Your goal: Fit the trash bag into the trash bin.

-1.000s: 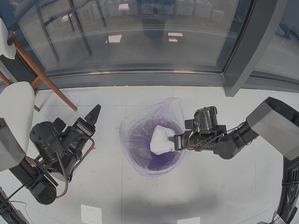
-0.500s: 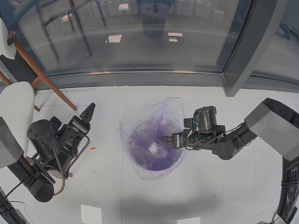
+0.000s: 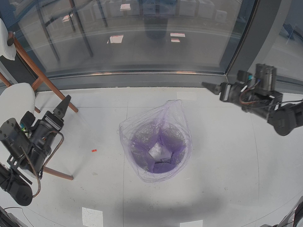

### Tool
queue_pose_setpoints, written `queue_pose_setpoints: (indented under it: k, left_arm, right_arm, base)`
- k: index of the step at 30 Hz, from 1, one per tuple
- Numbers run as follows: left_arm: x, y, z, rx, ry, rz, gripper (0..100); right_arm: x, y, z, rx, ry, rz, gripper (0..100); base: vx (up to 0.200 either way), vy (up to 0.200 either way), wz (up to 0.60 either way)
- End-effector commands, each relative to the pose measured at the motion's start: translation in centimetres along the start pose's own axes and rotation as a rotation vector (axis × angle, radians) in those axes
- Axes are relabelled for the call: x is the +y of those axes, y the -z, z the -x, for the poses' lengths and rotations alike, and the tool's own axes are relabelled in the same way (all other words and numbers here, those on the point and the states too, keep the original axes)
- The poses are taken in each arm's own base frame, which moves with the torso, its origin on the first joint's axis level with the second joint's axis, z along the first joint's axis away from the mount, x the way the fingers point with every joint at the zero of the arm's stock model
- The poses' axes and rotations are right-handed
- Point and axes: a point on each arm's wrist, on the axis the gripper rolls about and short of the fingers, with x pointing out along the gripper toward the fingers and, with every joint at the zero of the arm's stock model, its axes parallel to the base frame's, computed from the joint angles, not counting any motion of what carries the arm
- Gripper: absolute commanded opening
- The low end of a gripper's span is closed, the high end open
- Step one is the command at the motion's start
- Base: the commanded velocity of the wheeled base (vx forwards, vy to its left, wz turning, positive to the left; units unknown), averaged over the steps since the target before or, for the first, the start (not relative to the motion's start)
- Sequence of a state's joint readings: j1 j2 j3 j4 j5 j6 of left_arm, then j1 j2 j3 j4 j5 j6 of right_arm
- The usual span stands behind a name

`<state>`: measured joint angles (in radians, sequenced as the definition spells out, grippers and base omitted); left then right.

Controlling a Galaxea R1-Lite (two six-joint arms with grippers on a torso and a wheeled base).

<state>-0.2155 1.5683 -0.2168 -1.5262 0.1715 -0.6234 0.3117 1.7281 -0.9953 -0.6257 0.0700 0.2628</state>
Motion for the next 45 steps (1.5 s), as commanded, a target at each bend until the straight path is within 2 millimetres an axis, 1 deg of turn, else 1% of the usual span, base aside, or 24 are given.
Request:
queue_pose_setpoints:
  k: [1, 2, 3, 4, 5, 7, 8, 10, 13, 14, 15, 16, 19, 21, 24, 27, 30, 32, 33, 34, 35, 42, 44, 45]
  left_arm:
    - [0.1, -3.9, 8.5, -0.108, 0.031, -0.039, 100]
    - [-0.1, -4.5, 10.9, -0.104, 0.048, -0.072, 100]
    - [-0.2, -4.6, 11.8, -0.097, 0.062, -0.091, 100]
    - [-0.2, -4.7, 12.3, -0.089, 0.068, -0.1, 100]
    - [-0.2, -4.8, 14.1, -0.067, 0.101, -0.131, 100]
    - [-0.2, -5.0, 16.3, -0.047, 0.153, -0.159, 100]
    - [-0.1, -5.0, 17.8, -0.034, 0.173, -0.178, 100]
    - [0.4, -4.7, 19.9, -0.003, 0.167, -0.199, 100]
    - [3.0, -1.6, 23.3, 0.1, 0.077, -0.263, 100]
    - [3.7, -0.7, 23.7, 0.13, 0.036, -0.303, 100]
    - [5.0, 0.7, 23.6, 0.171, -0.097, -0.389, 100]
    - [5.4, 0.9, 23.4, 0.137, -0.194, -0.41, 100]
    - [5.4, 0.8, 23.4, 0.101, -0.233, -0.36, 100]
    - [5.4, 0.8, 23.4, 0.104, -0.232, -0.389, 100]
    - [5.4, 0.8, 23.4, 0.123, -0.219, -0.48, 100]
    - [5.3, 1.0, 23.4, 0.166, -0.156, -0.571, 100]
    - [5.2, 1.2, 23.4, 0.214, -0.099, -0.583, 100]
    - [5.2, 1.2, 23.4, 0.194, -0.181, -0.582, 100]
    - [5.2, 1.2, 23.4, 0.194, -0.181, -0.582, 100]
    - [5.1, 1.3, 23.4, 0.158, -0.267, -0.59, 100]
    - [5.0, 1.4, 23.4, 0.144, -0.296, -0.596, 100]
    - [4.5, 1.7, 23.4, 0.254, 0.003, -0.631, 100]
    - [4.6, 1.6, 24.0, 0.278, 0.162, -0.624, 100]
    - [4.6, 1.6, 24.2, 0.276, 0.199, -0.628, 100]
  right_arm:
    - [-1.4, -4.0, 14.3, -0.268, 0.157, -0.042, 100]
    - [-0.8, -1.9, 18.9, -0.297, 0.157, -0.031, 100]
    - [-0.6, -1.0, 20.6, -0.312, 0.153, -0.027, 100]
    - [-0.5, -0.5, 21.5, -0.321, 0.151, -0.023, 100]
    - [-0.4, 1.8, 24.3, -0.336, 0.151, 0.009, 100]
    - [-0.5, 4.7, 26.9, -0.337, 0.168, 0.07, 100]
    - [-0.6, 6.6, 28.5, -0.344, 0.177, 0.113, 100]
    - [-0.9, 9.3, 30.2, -0.344, 0.206, 0.167, 100]
    - [-1.5, 14.2, 31.8, -0.29, 0.242, 0.257, 100]
    - [-1.6, 14.9, 32.2, -0.282, 0.244, 0.276, 100]
    - [-1.9, 16.8, 32.8, -0.219, 0.266, 0.295, 100]
    - [-2.2, 17.9, 32.9, -0.134, 0.296, 0.287, 100]
    - [-2.3, 17.6, 32.6, -0.101, 0.355, 0.282, 100]
    - [-2.4, 17.8, 32.6, -0.092, 0.349, 0.262, 100]
    - [-2.4, 18.0, 32.6, -0.103, 0.38, 0.15, 100]
    - [-2.3, 18.2, 32.7, -0.123, 0.411, 0.179, 100]
    - [-2.1, 18.5, 33.1, -0.141, 0.397, 0.23, 100]
    - [-2.1, 18.6, 33.0, -0.138, 0.369, 0.246, 100]
    - [-2.1, 18.6, 33.0, -0.138, 0.369, 0.246, 100]
    - [-2.1, 18.6, 33.1, -0.14, 0.359, 0.246, 100]
    - [-2.1, 18.6, 33.1, -0.14, 0.358, 0.246, 100]
    - [-2.0, 18.6, 33.0, -0.137, 0.342, 0.24, 100]
    - [-2.0, 18.6, 33.0, -0.137, 0.342, 0.242, 100]
    - [-2.0, 18.6, 33.0, -0.137, 0.342, 0.242, 100]
  base:
    - [0.0, 0.0, 0.0]
    - [0.0, 0.0, 0.0]
    - [0.0, 0.0, 0.0]
    - [0.0, 0.0, 0.0]
    - [0.0, 0.0, 0.0]
    - [0.0, 0.0, 0.0]
    - [0.0, 0.0, 0.0]
    - [0.0, 0.0, 0.0]
    - [0.0, 0.0, 0.0]
    - [0.0, 0.0, 0.0]
    - [0.0, 0.0, 0.0]
    - [0.0, 0.0, 0.0]
    - [0.0, 0.0, 0.0]
    - [0.0, 0.0, 0.0]
    - [0.0, 0.0, 0.0]
    - [0.0, 0.0, 0.0]
    - [0.0, 0.0, 0.0]
    - [0.0, 0.0, 0.0]
    - [0.0, 0.0, 0.0]
    - [0.0, 0.0, 0.0]
    - [0.0, 0.0, 0.0]
    - [0.0, 0.0, 0.0]
    - [0.0, 0.0, 0.0]
    - [0.0, 0.0, 0.0]
